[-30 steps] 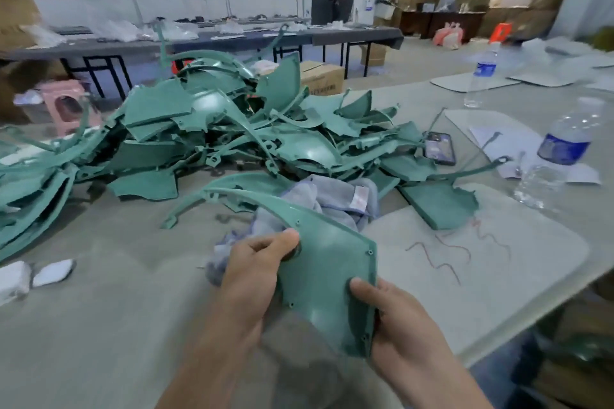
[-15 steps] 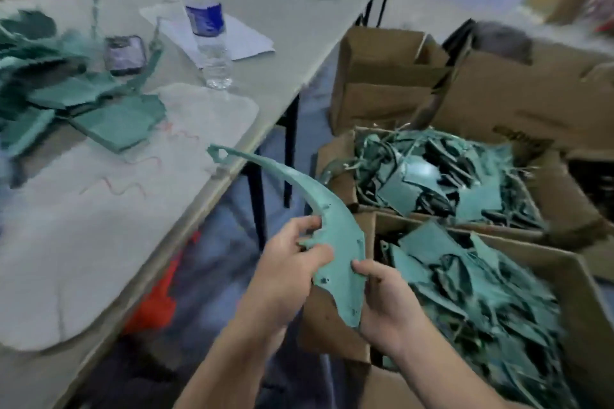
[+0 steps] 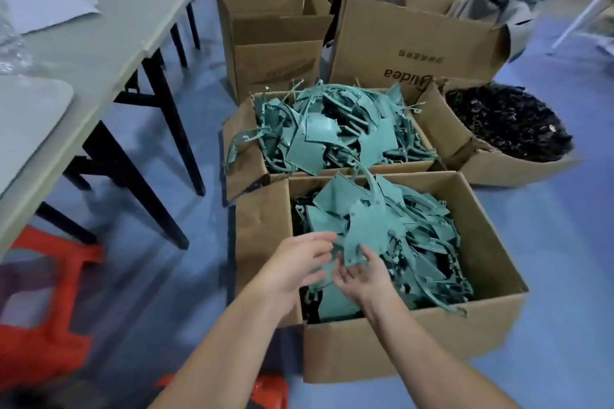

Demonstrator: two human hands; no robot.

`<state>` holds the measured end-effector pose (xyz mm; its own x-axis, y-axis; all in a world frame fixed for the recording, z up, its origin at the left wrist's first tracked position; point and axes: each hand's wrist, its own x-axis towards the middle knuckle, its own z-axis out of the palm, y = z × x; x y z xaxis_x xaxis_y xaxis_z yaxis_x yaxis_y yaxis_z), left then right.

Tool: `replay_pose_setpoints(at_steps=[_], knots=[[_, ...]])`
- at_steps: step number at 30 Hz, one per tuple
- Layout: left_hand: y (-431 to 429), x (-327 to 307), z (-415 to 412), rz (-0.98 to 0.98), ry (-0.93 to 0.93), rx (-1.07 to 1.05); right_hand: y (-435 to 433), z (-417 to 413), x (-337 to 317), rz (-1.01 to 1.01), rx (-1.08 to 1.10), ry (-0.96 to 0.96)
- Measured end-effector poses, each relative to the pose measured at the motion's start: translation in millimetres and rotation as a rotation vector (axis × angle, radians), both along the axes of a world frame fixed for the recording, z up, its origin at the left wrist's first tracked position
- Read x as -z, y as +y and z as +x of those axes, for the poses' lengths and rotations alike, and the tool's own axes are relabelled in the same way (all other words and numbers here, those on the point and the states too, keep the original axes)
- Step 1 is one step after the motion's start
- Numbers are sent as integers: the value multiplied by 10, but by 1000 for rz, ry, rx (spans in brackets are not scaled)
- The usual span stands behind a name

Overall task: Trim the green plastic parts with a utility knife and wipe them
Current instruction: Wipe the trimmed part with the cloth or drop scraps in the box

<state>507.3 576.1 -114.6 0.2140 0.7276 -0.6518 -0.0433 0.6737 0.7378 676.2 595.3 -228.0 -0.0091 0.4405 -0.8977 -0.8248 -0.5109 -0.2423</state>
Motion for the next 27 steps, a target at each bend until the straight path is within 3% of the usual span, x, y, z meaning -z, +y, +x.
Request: replay_pose_setpoints(at_steps=[4,7,12,16,19,24,27], knots=[[31,105,-316,157,164,-116,-47,-628,283,-19,-508,37],[6,197,-714,331,505,-211,-34,-1180,188,37,-566,88],[-110,103,-1279,424,700,-366,140,-1866,-437,178,-603,151],[-212,-320,-1659,484,1228,-428,191,-2319,-1094,371,-712,128],[-349,-737,-1936,433,1482,-484,45,-2761,-1576,565,-824,146],[-790,-1292,-2549,569,1753,-808,-365,-3617,-2256,819,-1020,86],[-1204,-1414,-3086,606,1799,-985,-713,-4159,-2530,991,-1240,62]])
